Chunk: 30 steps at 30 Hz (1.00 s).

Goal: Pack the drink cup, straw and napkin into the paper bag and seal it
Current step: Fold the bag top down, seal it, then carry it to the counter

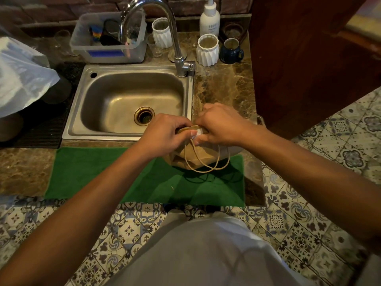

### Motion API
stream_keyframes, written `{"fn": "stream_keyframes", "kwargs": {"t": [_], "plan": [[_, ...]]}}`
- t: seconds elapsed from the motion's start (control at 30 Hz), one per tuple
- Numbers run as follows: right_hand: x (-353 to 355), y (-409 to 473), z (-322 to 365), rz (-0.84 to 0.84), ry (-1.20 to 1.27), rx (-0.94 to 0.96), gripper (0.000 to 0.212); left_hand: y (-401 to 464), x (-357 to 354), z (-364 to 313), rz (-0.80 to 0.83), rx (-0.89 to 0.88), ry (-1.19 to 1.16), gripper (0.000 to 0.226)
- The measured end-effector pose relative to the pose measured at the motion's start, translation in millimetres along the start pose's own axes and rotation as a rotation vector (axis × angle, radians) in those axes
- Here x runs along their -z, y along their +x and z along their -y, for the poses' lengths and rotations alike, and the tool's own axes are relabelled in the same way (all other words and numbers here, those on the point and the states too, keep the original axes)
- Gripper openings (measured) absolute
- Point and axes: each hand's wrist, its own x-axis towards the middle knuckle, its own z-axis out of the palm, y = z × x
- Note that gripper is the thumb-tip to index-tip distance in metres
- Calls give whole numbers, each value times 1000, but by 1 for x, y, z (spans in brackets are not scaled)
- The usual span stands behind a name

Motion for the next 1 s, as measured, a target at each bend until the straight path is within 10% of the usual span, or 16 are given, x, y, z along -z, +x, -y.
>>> {"fn": "stream_keyframes", "kwargs": {"t": [1.0], "plan": [[5,-1,-11,30,206,57,26,-2,2,9,-8,0,20,22]]}}
